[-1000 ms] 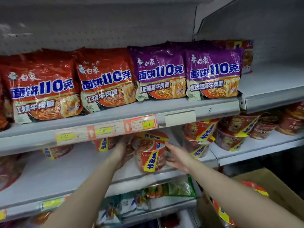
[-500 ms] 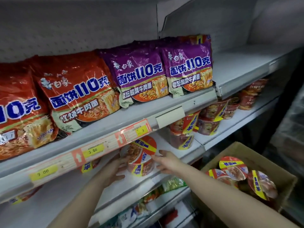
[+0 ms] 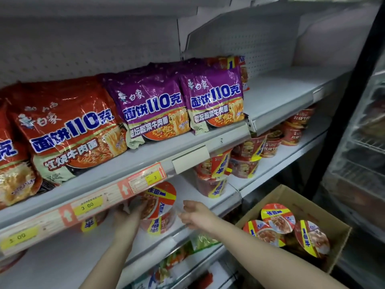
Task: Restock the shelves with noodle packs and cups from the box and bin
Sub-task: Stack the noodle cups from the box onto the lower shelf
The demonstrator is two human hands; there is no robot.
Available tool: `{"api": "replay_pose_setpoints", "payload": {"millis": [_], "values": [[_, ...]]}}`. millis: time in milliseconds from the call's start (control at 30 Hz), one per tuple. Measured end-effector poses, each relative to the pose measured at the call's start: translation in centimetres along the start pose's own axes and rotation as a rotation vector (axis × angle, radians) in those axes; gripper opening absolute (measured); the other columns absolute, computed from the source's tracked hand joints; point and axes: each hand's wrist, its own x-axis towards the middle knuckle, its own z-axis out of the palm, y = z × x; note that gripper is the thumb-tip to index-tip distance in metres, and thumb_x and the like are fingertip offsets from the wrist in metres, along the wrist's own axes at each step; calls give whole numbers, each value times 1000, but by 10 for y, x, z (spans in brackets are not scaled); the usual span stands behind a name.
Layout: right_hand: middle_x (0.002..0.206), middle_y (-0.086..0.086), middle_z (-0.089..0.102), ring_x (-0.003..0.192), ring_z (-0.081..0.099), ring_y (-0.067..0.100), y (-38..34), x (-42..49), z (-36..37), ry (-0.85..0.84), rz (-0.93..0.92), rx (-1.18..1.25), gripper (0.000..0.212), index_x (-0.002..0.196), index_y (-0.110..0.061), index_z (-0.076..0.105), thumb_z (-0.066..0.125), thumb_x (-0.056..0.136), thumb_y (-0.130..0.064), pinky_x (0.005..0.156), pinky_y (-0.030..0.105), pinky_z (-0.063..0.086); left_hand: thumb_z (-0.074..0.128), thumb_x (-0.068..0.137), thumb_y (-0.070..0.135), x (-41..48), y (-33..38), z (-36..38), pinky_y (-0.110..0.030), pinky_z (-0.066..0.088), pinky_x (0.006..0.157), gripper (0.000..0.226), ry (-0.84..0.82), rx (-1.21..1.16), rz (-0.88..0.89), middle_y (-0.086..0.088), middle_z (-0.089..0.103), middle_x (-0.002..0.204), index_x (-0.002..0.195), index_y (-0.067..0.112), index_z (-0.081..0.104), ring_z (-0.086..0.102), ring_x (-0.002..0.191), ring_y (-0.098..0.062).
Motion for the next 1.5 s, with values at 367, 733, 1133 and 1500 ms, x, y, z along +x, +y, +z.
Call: {"api": "replay_pose_setpoints", "payload": {"millis": [367,733,1133,1500], "values": [[108,7,64,87,64,16,88,-81,-167,170,197,-3,45,134,-4,49,64,94,-17,59,14,49,77,79,18,-112,1,189,-45,37,97,43,93,291,11,-26,52,112,107,-4,54,48,115,-41],[100,2,63,81,61,9,168,-186,-298,355,371,152,17,113,-13,55,58,97,-13,54,13,47,81,78,24,-191,-32,341,-44,42,97,54,-299,413,-117,-22,54,119,118,-1,54,52,115,-40],[111,1,67,91,65,14,178,-141,-343,532,521,284,19,109,-23,60,63,93,-32,67,24,45,70,88,32,-134,-33,418,-31,43,75,31,-633,620,-112,-13,61,104,100,5,61,56,89,-29],[120,3,60,110,59,20,215,-73,-358,661,610,430,26,119,-20,57,62,94,-26,86,34,48,61,69,66,-26,-146,505,-38,60,78,60,-960,766,-46,5,69,101,113,25,60,69,87,-17]]}}
